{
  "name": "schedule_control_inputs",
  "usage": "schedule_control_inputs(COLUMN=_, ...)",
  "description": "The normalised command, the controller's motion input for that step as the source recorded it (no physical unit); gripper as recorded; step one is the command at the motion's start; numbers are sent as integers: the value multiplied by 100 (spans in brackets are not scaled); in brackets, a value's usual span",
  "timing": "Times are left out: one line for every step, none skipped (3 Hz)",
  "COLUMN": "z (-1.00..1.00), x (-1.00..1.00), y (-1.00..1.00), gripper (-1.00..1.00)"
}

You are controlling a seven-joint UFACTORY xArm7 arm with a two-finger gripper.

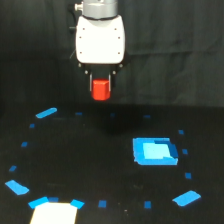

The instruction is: Pick up the red object from the table

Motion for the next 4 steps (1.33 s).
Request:
schedule_control_inputs(z=-52, x=-45, y=-8, gripper=-76)
schedule_control_inputs(z=-21, x=-12, y=0, gripper=-100)
schedule_control_inputs(z=-3, x=-11, y=1, gripper=-100)
schedule_control_inputs(z=37, x=-15, y=25, gripper=-100)
